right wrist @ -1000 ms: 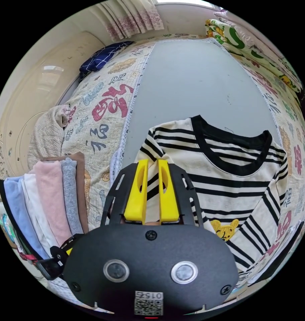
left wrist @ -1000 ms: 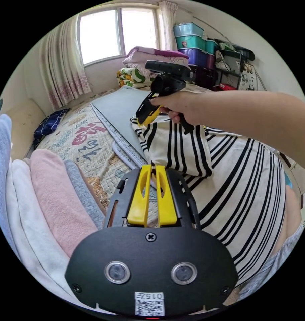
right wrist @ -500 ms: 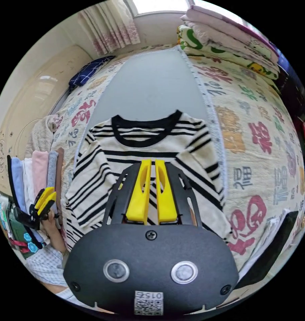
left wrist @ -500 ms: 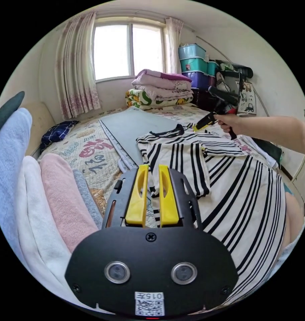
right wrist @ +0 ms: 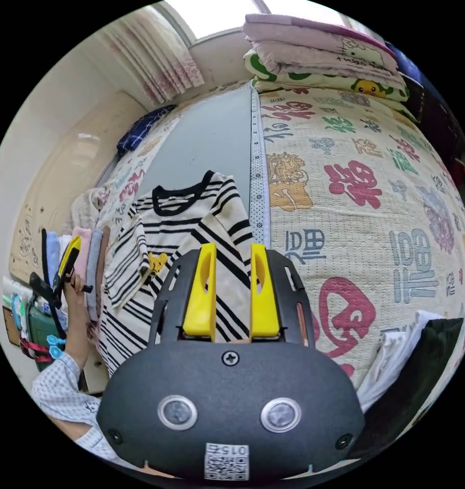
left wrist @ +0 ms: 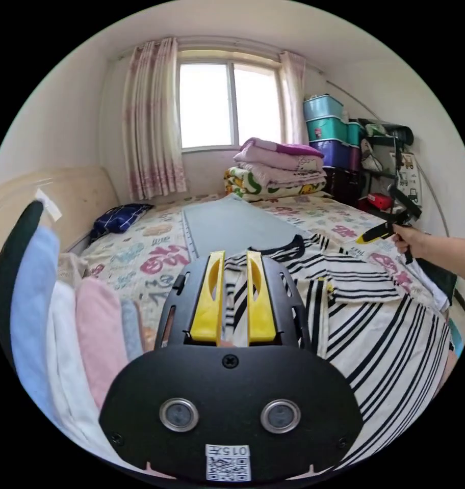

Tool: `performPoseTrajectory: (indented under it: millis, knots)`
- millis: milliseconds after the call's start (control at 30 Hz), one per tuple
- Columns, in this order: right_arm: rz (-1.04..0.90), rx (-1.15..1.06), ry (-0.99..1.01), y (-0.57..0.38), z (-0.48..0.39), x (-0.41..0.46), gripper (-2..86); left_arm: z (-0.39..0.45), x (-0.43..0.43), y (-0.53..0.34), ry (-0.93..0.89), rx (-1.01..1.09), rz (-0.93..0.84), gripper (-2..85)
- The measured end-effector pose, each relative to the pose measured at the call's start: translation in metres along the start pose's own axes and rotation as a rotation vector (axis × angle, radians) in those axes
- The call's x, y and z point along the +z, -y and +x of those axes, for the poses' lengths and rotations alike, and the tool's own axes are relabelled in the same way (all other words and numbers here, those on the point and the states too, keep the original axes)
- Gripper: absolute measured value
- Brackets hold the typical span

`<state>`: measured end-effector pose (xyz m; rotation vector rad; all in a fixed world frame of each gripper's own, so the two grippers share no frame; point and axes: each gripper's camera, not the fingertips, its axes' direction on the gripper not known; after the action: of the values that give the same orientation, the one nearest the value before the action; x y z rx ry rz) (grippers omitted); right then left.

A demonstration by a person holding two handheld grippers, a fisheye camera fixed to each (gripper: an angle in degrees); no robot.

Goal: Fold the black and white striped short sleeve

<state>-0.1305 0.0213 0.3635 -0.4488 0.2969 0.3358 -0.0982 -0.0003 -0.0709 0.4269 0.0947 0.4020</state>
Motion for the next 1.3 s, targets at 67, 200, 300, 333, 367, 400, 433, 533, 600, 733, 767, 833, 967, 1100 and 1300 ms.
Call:
performPoseTrajectory:
  millis: [67,200,300,333,367,400,433,533,600,733,767,833,967,1100,1300]
  knots:
    - [0.023,0.045,0.096,0.012,-0.006,-0.006,11.8,0.004,0.034,0.027,-0.054,-0.032,-0.037,9.1]
    - [0.023,0.018,0.047,0.035,-0.037,-0.014,11.6,-0.007,0.132,0.061,0.053,-0.117,-0.361,9.8]
    - [-0.001,0.003,0.015,0.044,-0.053,-0.012,12.2,-0.028,0.17,0.055,0.05,-0.255,-0.492,10.3]
    - [-0.01,0.004,0.019,0.046,-0.059,-0.011,12.7,-0.033,0.178,0.051,0.03,-0.278,-0.51,10.8]
    - [-0.014,0.002,0.025,0.046,-0.062,-0.011,13.0,-0.035,0.181,0.049,0.027,-0.285,-0.522,11.2]
    - [-0.022,-0.007,0.037,0.047,-0.071,-0.013,13.2,-0.039,0.189,0.045,0.022,-0.285,-0.554,12.1]
    - [-0.017,-0.018,0.043,0.047,-0.081,-0.018,13.2,-0.041,0.196,0.041,0.027,-0.278,-0.599,13.2]
    - [-0.013,-0.025,0.001,0.048,-0.108,-0.03,11.8,-0.04,0.201,0.035,0.057,-0.219,-0.623,11.1]
    - [-0.053,0.007,-0.005,0.05,-0.122,-0.034,7.2,-0.037,0.199,0.032,-0.001,-0.186,-0.602,6.3]
    - [-0.008,-0.06,-0.006,0.034,-0.169,-0.077,2.0,-0.036,0.171,0.033,-0.014,-0.225,-0.48,2.3]
    - [0.005,-0.077,-0.002,0.03,-0.177,-0.087,1.8,-0.036,0.163,0.034,-0.025,-0.231,-0.451,2.2]
    - [0.056,-0.127,0.026,0.009,-0.206,-0.135,1.2,-0.039,0.118,0.037,-0.096,-0.271,-0.32,1.7]
    - [0.126,-0.278,0.07,-0.05,-0.258,-0.223,0.7,-0.031,0.019,0.025,-0.204,-0.254,-0.137,1.5]
    - [0.152,-0.454,0.013,-0.174,-0.31,-0.321,0.4,-0.005,-0.109,-0.033,-0.328,-0.13,-0.054,1.3]
    - [0.026,-0.471,0.067,-0.362,-0.324,-0.377,0.0,0.026,-0.203,-0.183,-0.469,0.016,-0.248,1.1]
